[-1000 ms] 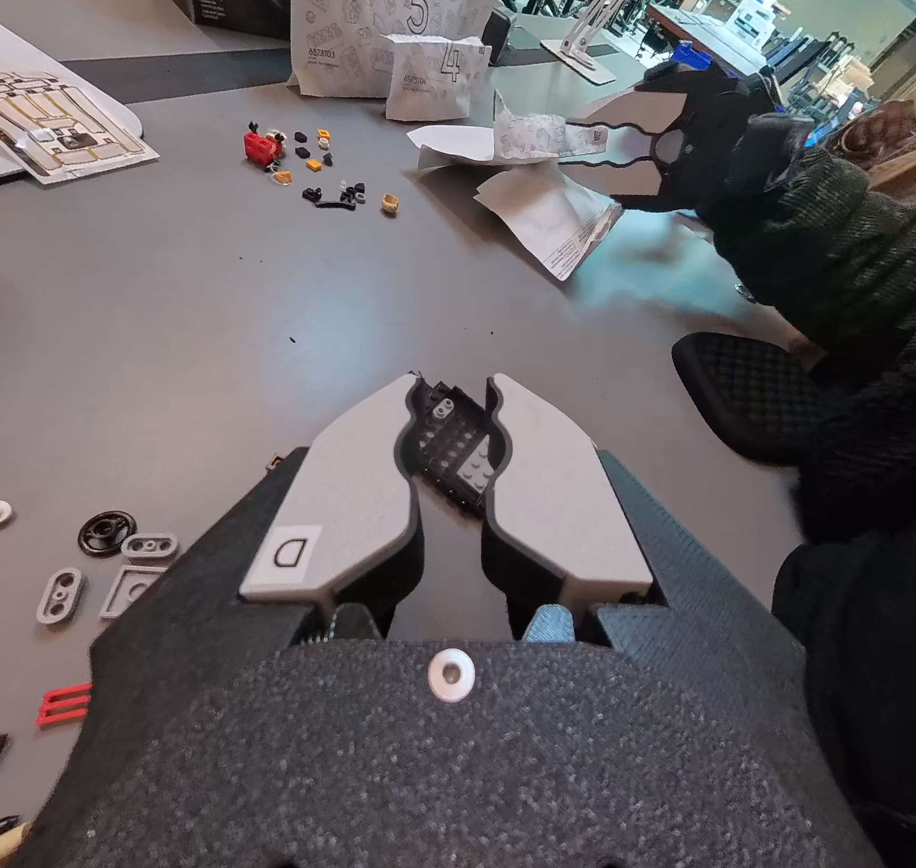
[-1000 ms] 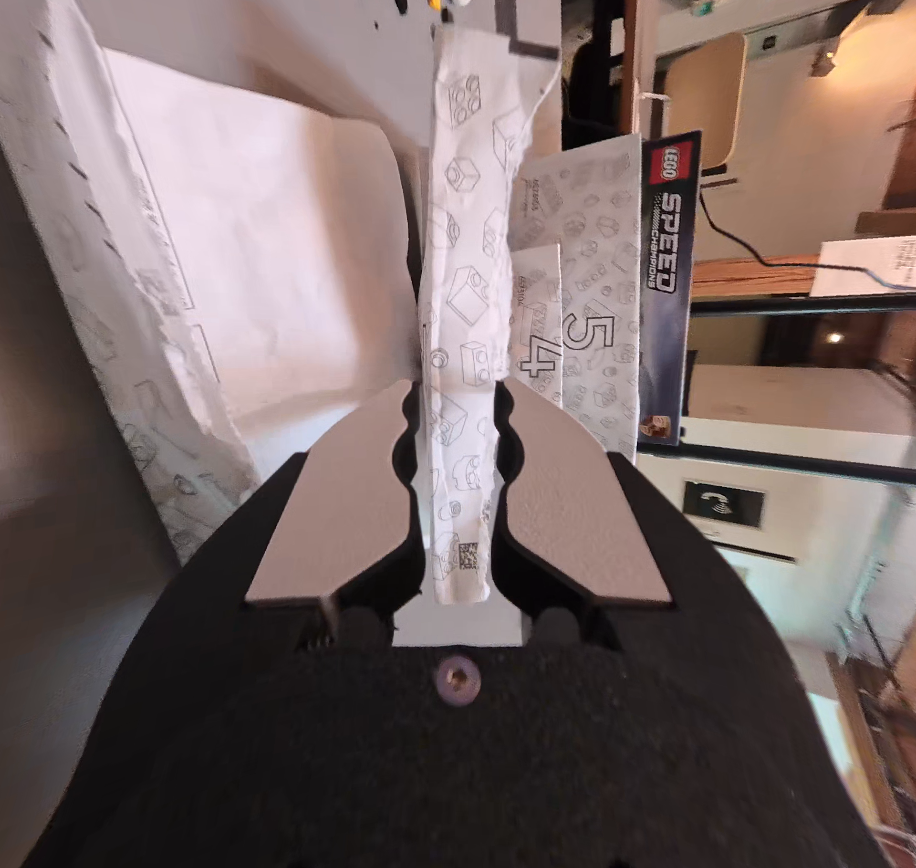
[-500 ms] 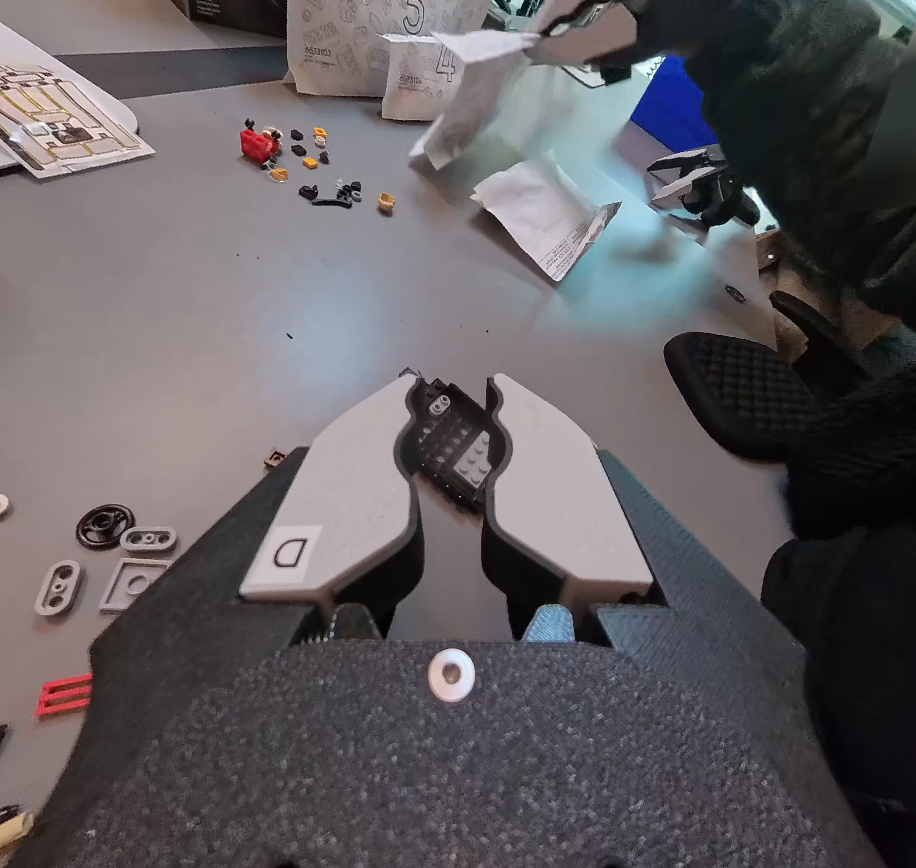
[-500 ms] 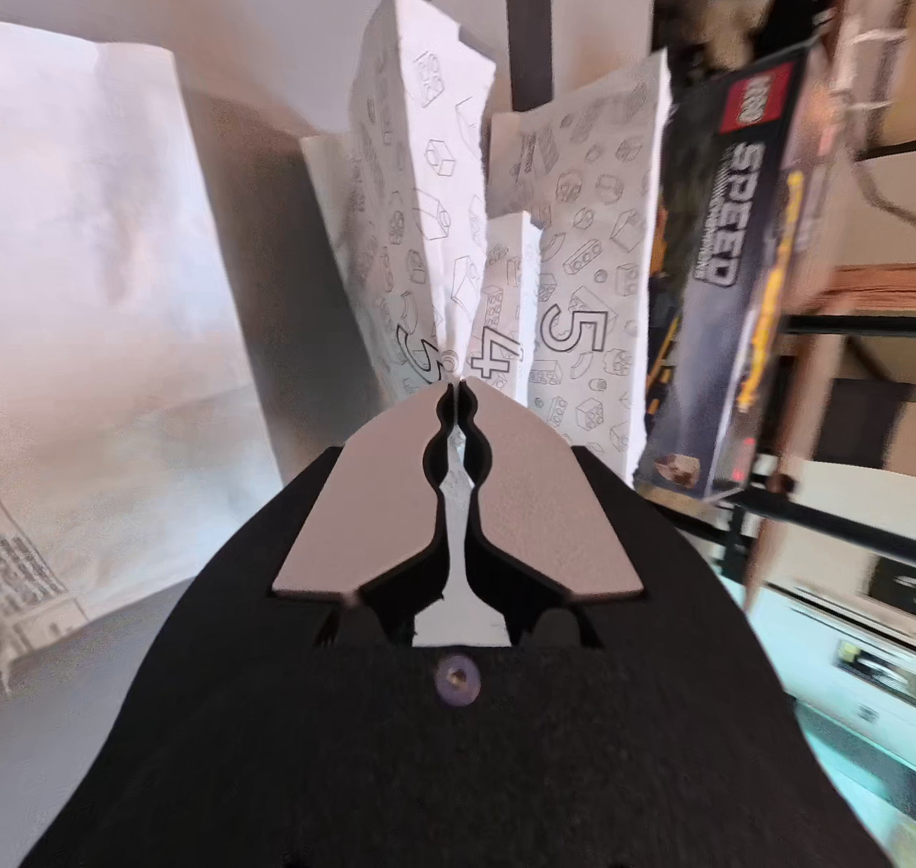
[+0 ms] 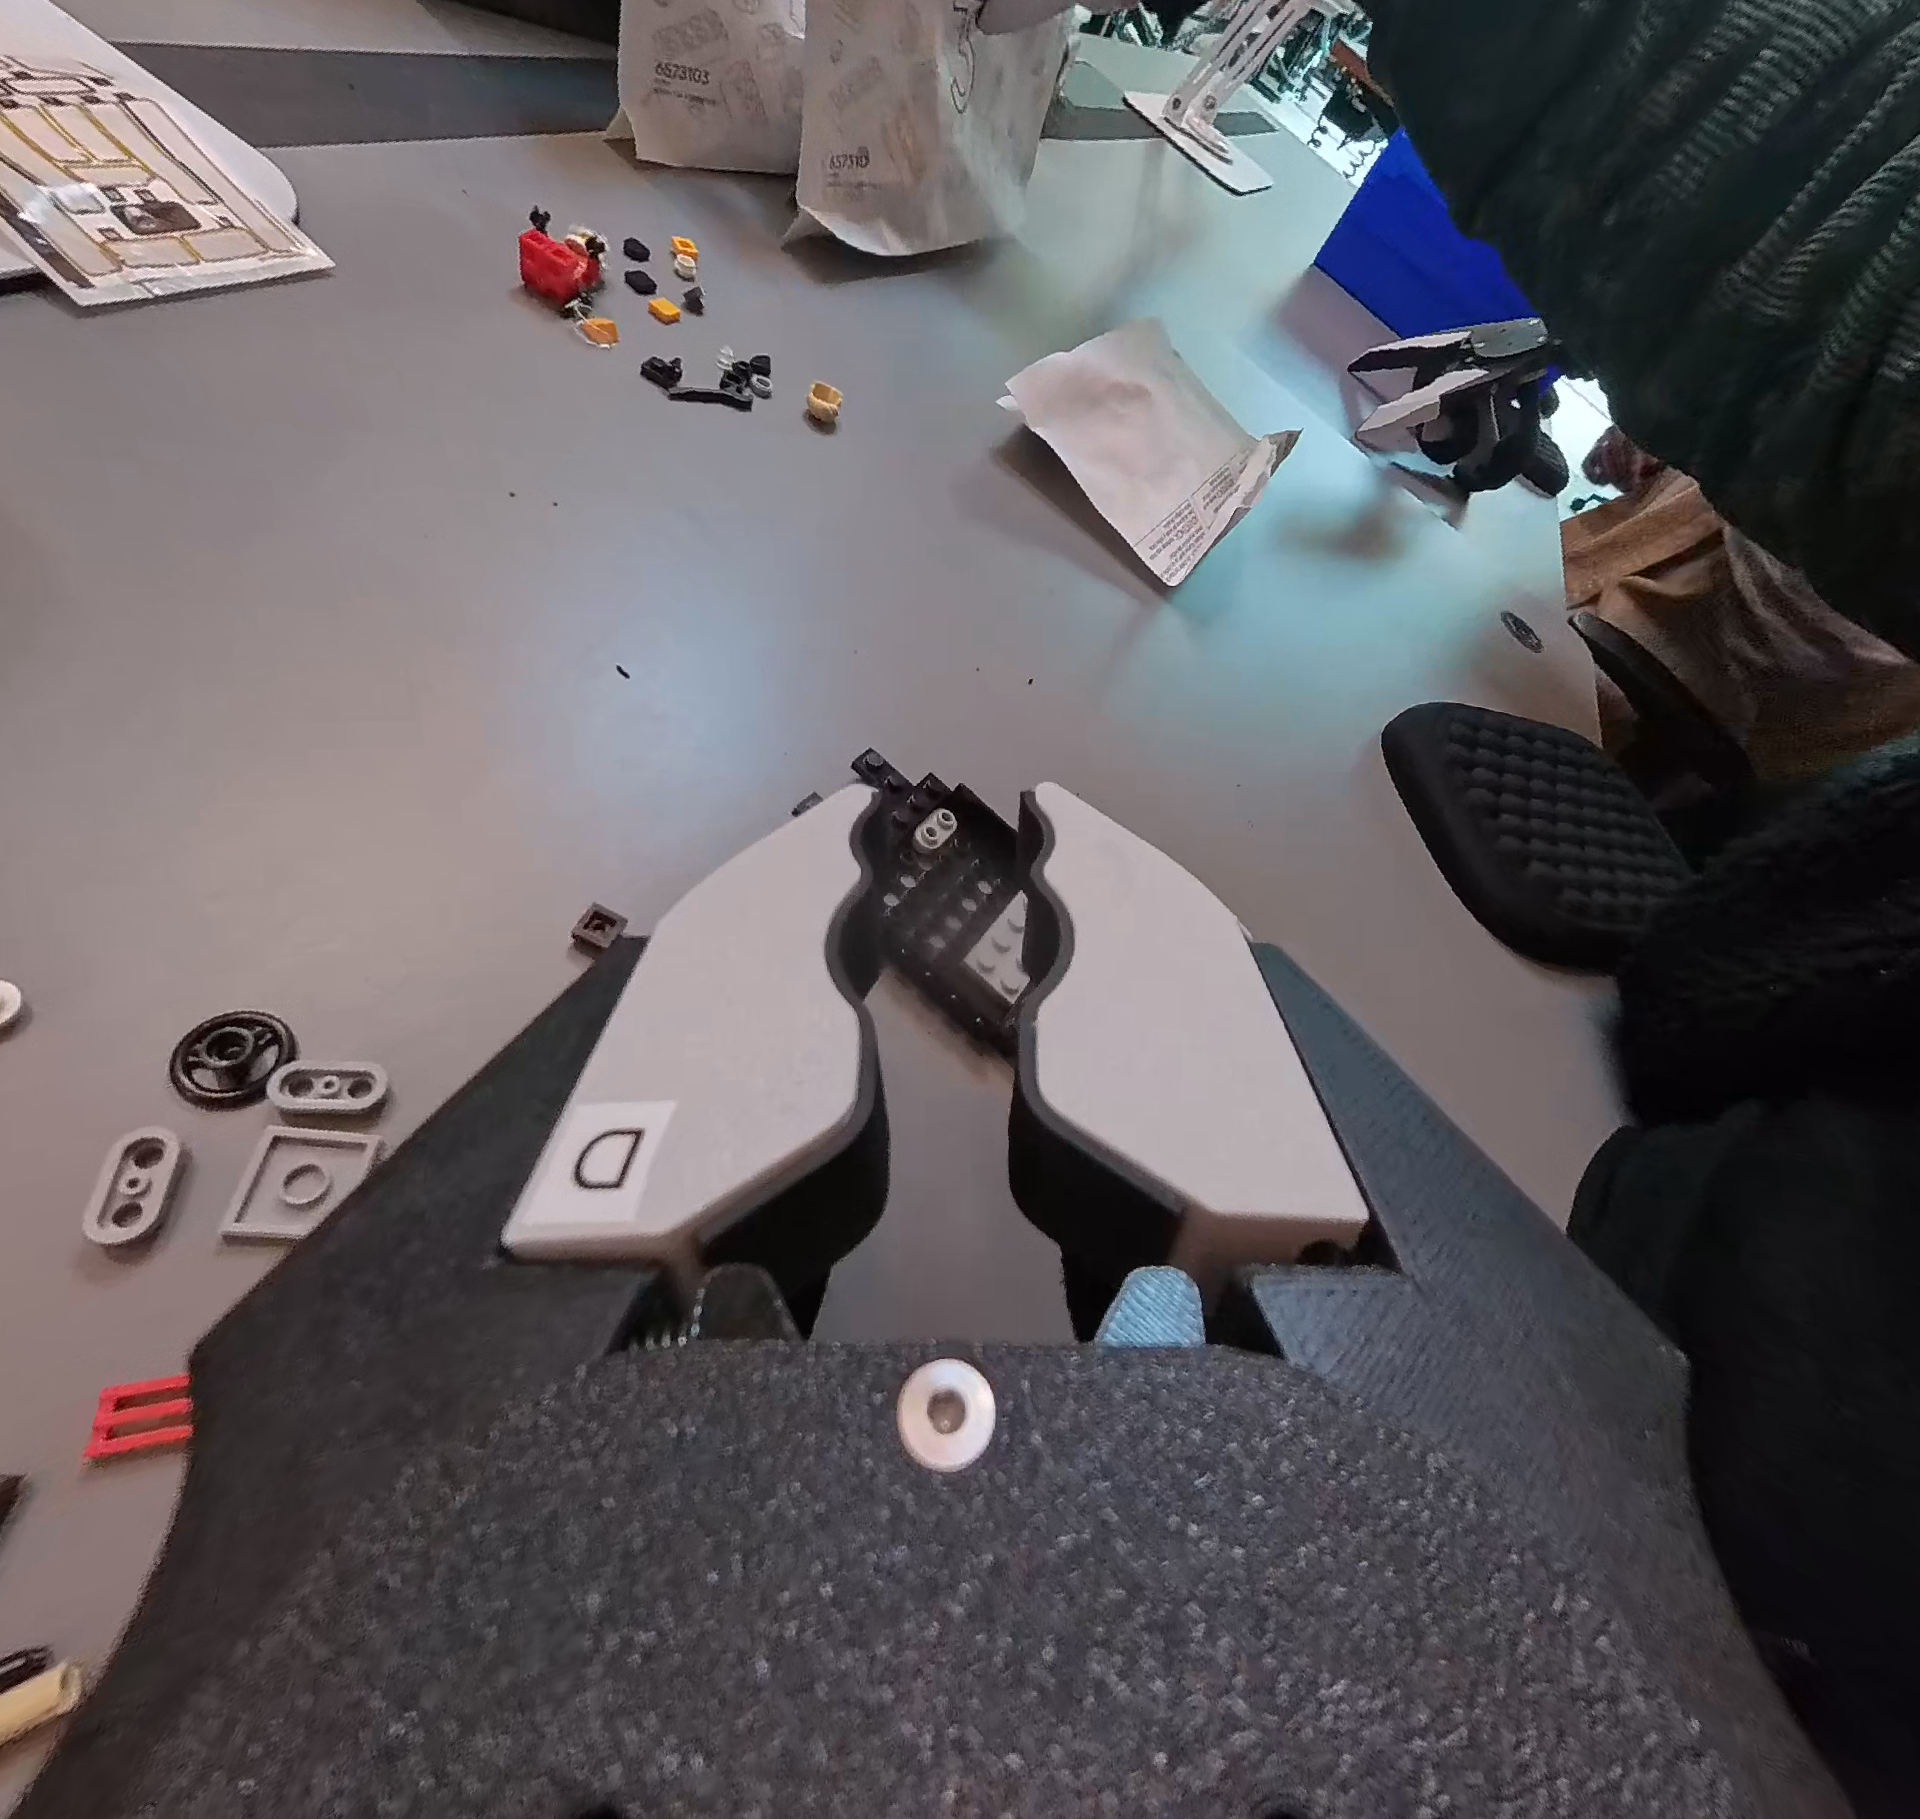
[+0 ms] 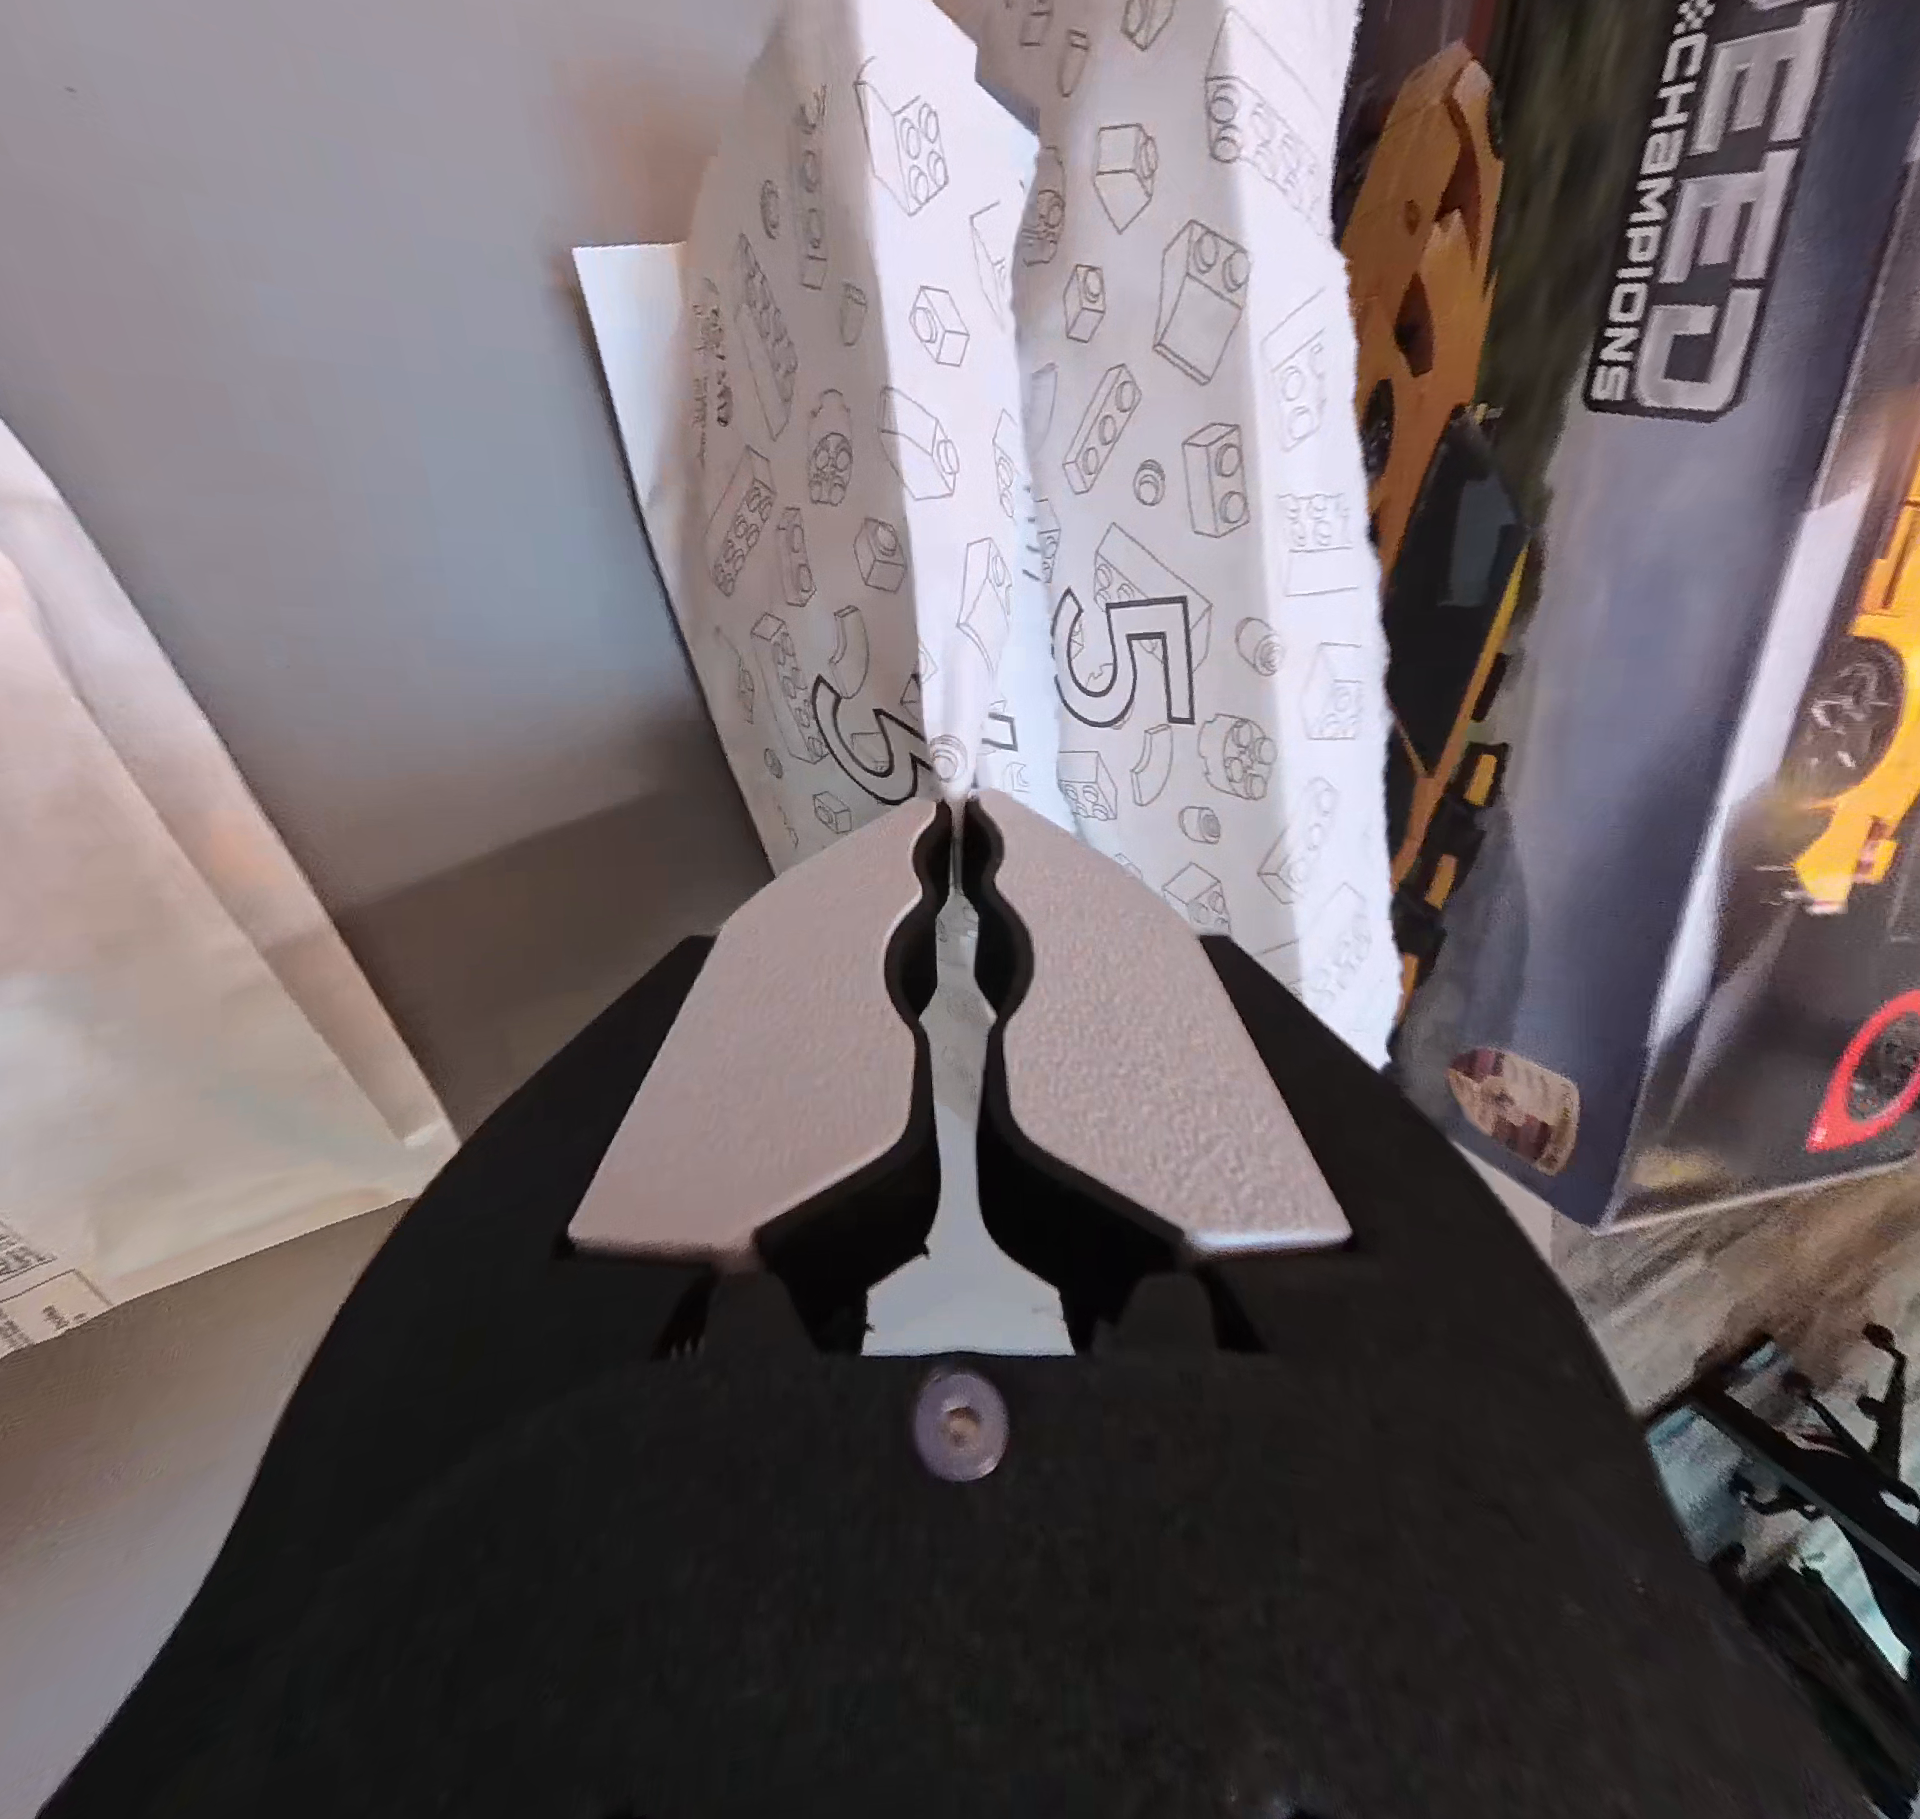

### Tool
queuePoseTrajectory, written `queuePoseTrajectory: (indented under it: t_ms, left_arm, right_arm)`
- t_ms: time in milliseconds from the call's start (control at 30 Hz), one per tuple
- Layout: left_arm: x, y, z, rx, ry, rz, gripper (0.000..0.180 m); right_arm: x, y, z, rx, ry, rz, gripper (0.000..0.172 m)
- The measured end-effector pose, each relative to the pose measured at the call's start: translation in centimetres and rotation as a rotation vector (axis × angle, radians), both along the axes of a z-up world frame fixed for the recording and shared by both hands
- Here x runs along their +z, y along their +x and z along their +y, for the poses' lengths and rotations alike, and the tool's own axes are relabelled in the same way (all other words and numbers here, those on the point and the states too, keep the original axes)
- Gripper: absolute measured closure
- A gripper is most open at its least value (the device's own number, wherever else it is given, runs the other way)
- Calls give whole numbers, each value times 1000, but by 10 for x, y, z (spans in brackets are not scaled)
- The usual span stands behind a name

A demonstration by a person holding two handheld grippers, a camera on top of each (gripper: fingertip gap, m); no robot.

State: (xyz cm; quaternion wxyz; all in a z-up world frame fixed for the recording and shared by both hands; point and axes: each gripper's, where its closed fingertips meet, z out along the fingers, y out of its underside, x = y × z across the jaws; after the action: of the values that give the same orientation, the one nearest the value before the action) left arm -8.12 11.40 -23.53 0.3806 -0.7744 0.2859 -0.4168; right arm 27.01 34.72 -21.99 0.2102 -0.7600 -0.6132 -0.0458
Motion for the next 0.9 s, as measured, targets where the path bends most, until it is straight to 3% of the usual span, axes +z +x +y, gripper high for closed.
queuePoseTrajectory:
  t_ms: [200,300,433,500,700,900]
  left_arm:
    - [0,0,-1,0,2,0,159]
    - [1,0,-1,-2,2,-2,159]
    - [3,-1,-2,-2,12,-1,159]
    - [5,-1,-2,-3,16,-8,159]
    - [10,2,-6,-22,27,-19,158]
    - [9,9,-12,-44,45,5,159]
  right_arm:
    - [3,1,-3,-33,38,19,158]
    - [20,-3,-12,-35,104,66,152]
    - [54,-23,-64,28,175,160,149]
    - [56,-32,-108,86,215,146,149]
    - [-2,-50,-231,168,286,105,149]
    - [-45,-53,-255,153,439,40,149]
